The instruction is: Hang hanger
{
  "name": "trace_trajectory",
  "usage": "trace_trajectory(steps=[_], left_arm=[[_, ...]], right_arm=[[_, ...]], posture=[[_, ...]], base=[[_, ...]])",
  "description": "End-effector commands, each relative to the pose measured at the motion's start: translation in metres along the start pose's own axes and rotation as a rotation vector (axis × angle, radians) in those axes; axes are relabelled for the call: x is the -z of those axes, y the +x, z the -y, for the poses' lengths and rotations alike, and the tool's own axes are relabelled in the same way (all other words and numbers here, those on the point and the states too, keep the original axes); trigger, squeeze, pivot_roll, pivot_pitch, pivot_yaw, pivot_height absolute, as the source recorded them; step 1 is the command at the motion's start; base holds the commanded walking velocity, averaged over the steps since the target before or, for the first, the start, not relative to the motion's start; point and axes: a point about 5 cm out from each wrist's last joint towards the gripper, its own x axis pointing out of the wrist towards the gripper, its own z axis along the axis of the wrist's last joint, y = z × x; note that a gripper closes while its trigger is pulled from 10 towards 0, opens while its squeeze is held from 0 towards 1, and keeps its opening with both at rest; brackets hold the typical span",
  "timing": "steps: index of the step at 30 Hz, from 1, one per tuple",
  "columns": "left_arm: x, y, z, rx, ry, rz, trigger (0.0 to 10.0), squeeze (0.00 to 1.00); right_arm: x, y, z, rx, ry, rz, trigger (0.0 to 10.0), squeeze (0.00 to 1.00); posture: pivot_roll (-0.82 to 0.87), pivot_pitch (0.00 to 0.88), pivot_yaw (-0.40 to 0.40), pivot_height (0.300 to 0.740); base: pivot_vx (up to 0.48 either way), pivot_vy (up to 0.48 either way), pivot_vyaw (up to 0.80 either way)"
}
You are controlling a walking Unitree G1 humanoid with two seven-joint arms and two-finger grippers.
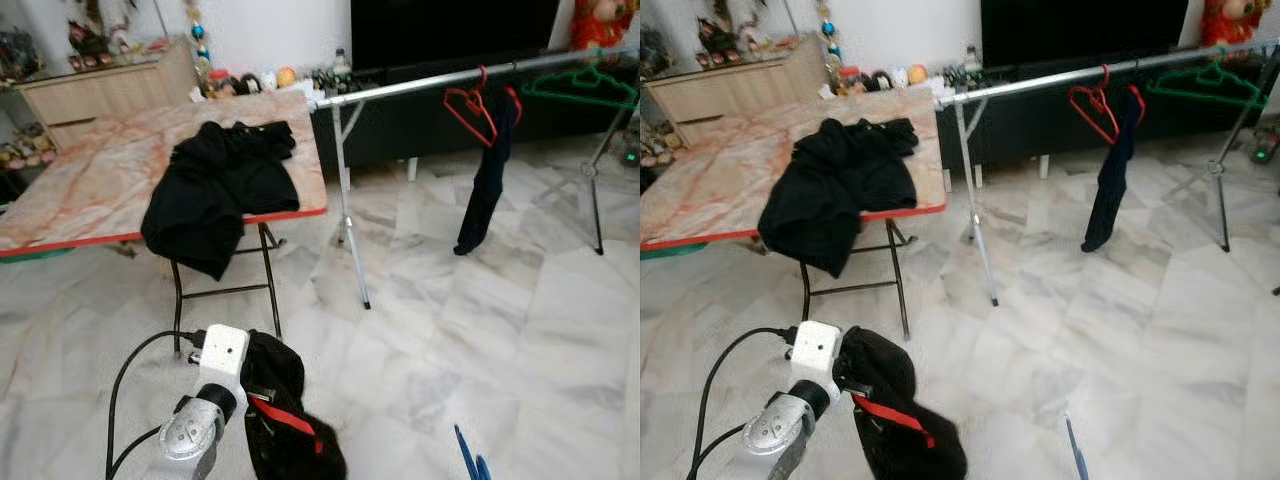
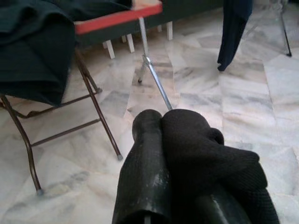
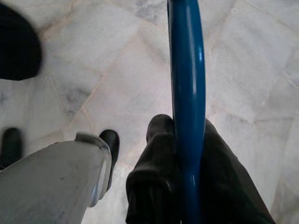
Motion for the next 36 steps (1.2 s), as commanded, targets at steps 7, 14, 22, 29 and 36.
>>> trace_trajectory(steps=[7, 14, 22, 29, 36], left_arm=[[-0.005, -0.003, -0.014, -0.042, 0.032, 0.021, 10.0, 0.0], [-0.007, -0.003, -0.014, -0.028, 0.019, 0.03, 10.0, 0.0], [-0.009, 0.0, -0.015, -0.023, 0.023, 0.029, 10.0, 0.0], [-0.009, -0.003, -0.013, -0.017, 0.026, 0.029, 10.0, 0.0], [-0.011, -0.002, -0.014, -0.019, 0.025, 0.033, 10.0, 0.0]], right_arm=[[-0.001, 0.0, -0.012, -0.023, 0.033, -0.003, 10.0, 0.0], [-0.001, 0.0, -0.017, -0.03, 0.041, -0.01, 10.0, 0.0], [0.003, -0.001, -0.021, -0.038, 0.049, -0.021, 10.0, 0.0], [0.004, -0.002, -0.02, -0.043, 0.053, -0.028, 10.0, 0.0], [0.003, -0.001, -0.021, -0.044, 0.054, -0.025, 10.0, 0.0]], posture=[[-0.07, 0.019, 0.093, 0.74], [-0.07, 0.007, 0.106, 0.74], [-0.05, 0.0, 0.113, 0.74], [-0.04, 0.0, 0.112, 0.74], [-0.04, 0.007, 0.114, 0.74]], base=[[0.0, 0.0, 0.0], [0.0, 0.0, 0.0], [0.0, 0.0, 0.0], [0.326, 0.0, 0.0], [0.385, 0.0, 0.0]])
